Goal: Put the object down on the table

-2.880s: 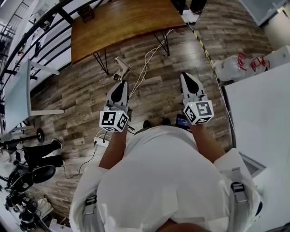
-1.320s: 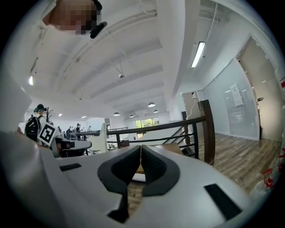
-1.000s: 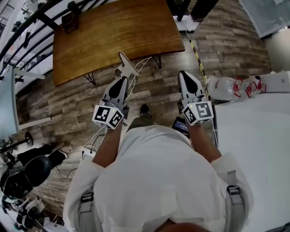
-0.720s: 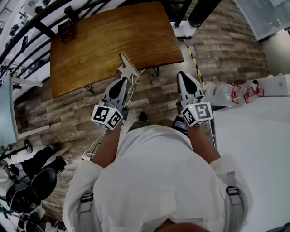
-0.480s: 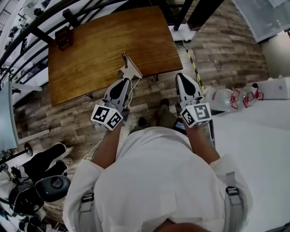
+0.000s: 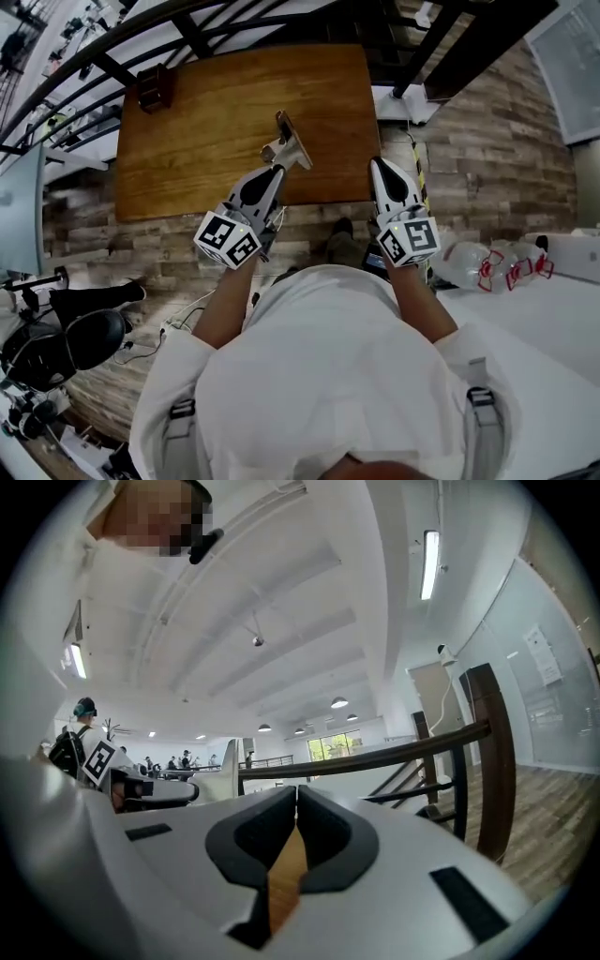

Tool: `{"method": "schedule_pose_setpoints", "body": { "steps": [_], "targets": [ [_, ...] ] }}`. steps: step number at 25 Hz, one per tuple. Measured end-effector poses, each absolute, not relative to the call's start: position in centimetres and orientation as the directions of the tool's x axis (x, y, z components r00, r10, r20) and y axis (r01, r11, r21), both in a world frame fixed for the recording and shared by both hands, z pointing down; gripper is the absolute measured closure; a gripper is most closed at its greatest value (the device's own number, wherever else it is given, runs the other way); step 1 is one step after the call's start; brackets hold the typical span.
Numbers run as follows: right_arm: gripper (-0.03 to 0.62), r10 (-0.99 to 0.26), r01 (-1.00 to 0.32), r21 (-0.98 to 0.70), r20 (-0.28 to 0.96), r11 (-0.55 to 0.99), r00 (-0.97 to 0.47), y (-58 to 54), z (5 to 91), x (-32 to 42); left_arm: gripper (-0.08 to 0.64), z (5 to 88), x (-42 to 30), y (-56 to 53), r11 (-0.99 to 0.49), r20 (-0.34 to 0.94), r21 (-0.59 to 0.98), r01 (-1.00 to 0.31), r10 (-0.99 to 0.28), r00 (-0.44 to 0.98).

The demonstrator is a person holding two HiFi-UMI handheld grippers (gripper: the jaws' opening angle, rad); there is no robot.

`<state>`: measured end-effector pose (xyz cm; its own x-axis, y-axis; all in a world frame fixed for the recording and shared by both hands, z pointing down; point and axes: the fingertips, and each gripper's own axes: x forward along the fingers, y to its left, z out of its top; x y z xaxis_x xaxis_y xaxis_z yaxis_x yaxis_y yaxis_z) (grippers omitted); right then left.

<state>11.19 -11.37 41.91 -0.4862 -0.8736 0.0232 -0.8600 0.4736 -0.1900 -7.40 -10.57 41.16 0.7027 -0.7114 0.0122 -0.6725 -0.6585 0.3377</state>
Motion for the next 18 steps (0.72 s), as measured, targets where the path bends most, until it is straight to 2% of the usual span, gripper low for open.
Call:
{"method": "schedule_pose_setpoints", "body": {
  "steps": [11, 18],
  "targets": [
    [0.568, -0.797, -0.780, -0.212, 0.007, 0.589, -0.604, -19.3, 41.5, 16.5, 0.538, 38.2, -2.3, -17.9, -0.579, 0.010, 0.377, -0.723, -0.778, 0.628],
    [0.568, -0.802, -0.785, -0.210, 0.009, 0.583, -0.598, -22.0, 41.3, 17.2, 0.538, 37.7, -3.5, -22.3, -0.543, -0.012, 0.472, -0.694, -0.791, 0.611]
  ]
}}
